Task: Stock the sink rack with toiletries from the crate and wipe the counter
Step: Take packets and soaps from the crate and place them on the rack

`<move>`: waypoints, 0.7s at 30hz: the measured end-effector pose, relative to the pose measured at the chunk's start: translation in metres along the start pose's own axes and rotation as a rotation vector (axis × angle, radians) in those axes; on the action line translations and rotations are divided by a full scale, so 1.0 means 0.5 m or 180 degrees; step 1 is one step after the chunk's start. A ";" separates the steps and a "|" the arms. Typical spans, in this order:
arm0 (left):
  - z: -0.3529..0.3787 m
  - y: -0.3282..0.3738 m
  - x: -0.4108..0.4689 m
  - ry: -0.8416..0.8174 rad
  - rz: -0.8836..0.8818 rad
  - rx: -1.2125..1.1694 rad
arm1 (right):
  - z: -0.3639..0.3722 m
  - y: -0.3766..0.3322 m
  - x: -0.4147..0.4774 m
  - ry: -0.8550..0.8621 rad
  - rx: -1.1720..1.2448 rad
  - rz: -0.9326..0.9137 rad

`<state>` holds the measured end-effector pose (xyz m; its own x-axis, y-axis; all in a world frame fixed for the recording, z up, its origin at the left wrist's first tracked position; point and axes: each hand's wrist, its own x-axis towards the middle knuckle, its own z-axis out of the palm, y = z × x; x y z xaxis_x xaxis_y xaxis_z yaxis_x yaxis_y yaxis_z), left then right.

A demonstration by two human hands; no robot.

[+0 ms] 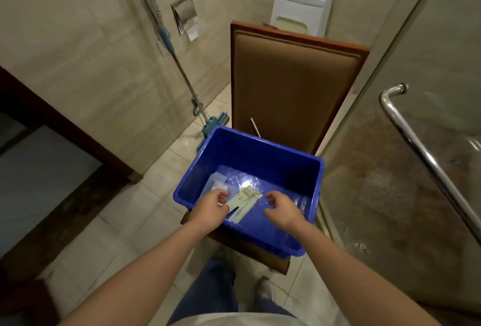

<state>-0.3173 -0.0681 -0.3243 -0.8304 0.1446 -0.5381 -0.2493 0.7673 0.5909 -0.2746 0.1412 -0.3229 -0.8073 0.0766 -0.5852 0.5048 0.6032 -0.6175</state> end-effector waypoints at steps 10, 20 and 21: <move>0.007 -0.053 0.207 -0.0740 -0.0234 0.0406 | 0.056 0.022 0.120 0.0031 0.0551 0.0933; 0.054 -0.154 0.395 -0.1534 -0.0510 0.0736 | 0.169 0.037 0.281 0.0108 0.1419 0.1933; 0.060 -0.162 0.412 -0.1572 -0.0530 0.0755 | 0.182 0.041 0.297 0.0139 0.1507 0.2011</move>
<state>-0.4531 -0.0818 -0.5011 -0.4438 0.2410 -0.8631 -0.1907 0.9157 0.3538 -0.3563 0.0925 -0.4702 -0.3305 0.3290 -0.8846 0.9403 0.0338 -0.3387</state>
